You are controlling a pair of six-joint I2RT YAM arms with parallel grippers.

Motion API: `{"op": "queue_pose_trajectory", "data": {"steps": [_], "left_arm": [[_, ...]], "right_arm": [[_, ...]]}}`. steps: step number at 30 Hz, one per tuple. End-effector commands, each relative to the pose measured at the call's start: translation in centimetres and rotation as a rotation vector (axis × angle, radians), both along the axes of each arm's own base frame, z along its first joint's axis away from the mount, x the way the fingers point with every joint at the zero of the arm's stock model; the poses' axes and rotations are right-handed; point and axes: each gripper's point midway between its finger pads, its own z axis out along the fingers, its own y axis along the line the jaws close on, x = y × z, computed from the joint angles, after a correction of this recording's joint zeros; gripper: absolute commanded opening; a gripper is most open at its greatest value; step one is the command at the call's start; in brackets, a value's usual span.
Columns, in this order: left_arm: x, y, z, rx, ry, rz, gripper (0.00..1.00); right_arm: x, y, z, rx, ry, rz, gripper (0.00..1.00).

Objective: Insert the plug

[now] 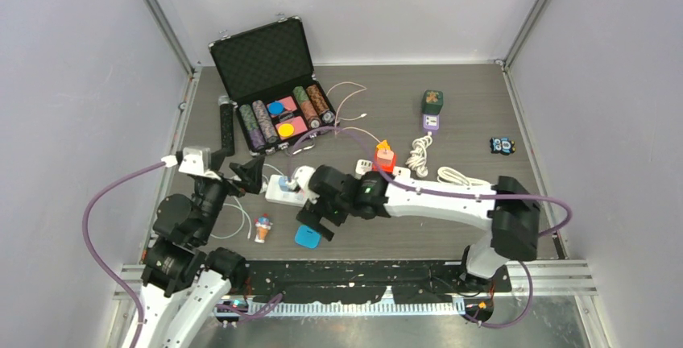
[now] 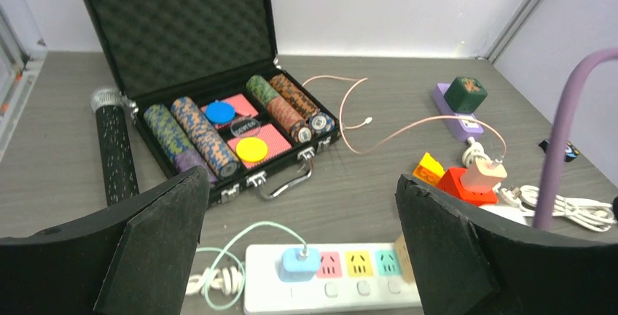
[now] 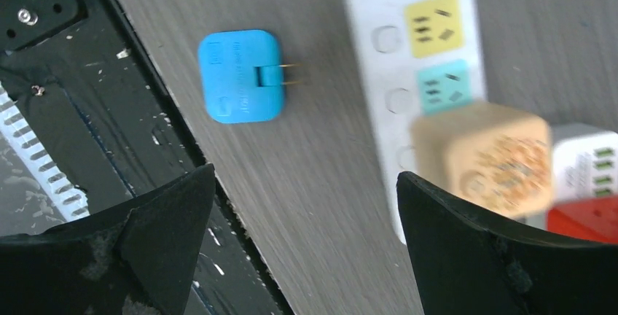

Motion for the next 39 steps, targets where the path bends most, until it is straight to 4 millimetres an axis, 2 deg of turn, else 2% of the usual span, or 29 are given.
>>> {"op": "queue_pose_trajectory", "data": {"steps": [1,7,10,19,22,28,29,32,36,39], "left_arm": [[-1.8,1.2,-0.1,-0.064,0.069,0.038,1.00],[-3.3,2.8,-0.8,-0.103,0.091,0.097,1.00],[-3.8,3.1,-0.6,-0.114,0.075,0.103,0.99],[-3.6,3.2,-0.9,-0.084,0.086,0.109,1.00],[-3.6,3.2,-1.0,-0.078,0.089,0.108,1.00],[-3.6,3.3,-1.0,-0.073,0.084,0.114,1.00],[-3.6,3.3,-1.0,-0.073,0.083,0.115,1.00],[-3.5,3.2,-1.0,-0.076,0.081,0.112,0.99],[-3.3,3.1,-0.9,-0.074,0.079,0.108,1.00],[-3.2,3.0,-0.7,-0.073,0.077,0.105,1.00]], "right_arm": [[-1.1,4.0,0.7,0.033,-0.050,0.084,1.00],[-2.9,5.6,-3.9,-0.060,0.007,0.138,1.00],[-2.9,5.8,-6.3,-0.119,0.015,0.139,1.00],[-3.5,7.2,-10.1,-0.147,0.042,0.153,0.97],[-3.7,7.3,-10.6,-0.149,0.050,0.153,0.99],[-4.5,6.8,-11.7,-0.165,0.109,0.139,0.73],[-4.6,6.8,-11.9,-0.167,0.116,0.132,0.64],[-4.6,6.9,-12.0,-0.165,0.124,0.120,0.54],[-3.9,7.1,-11.0,-0.149,0.099,0.111,0.51],[-2.5,7.3,-8.7,-0.099,0.078,0.095,0.51]]}}
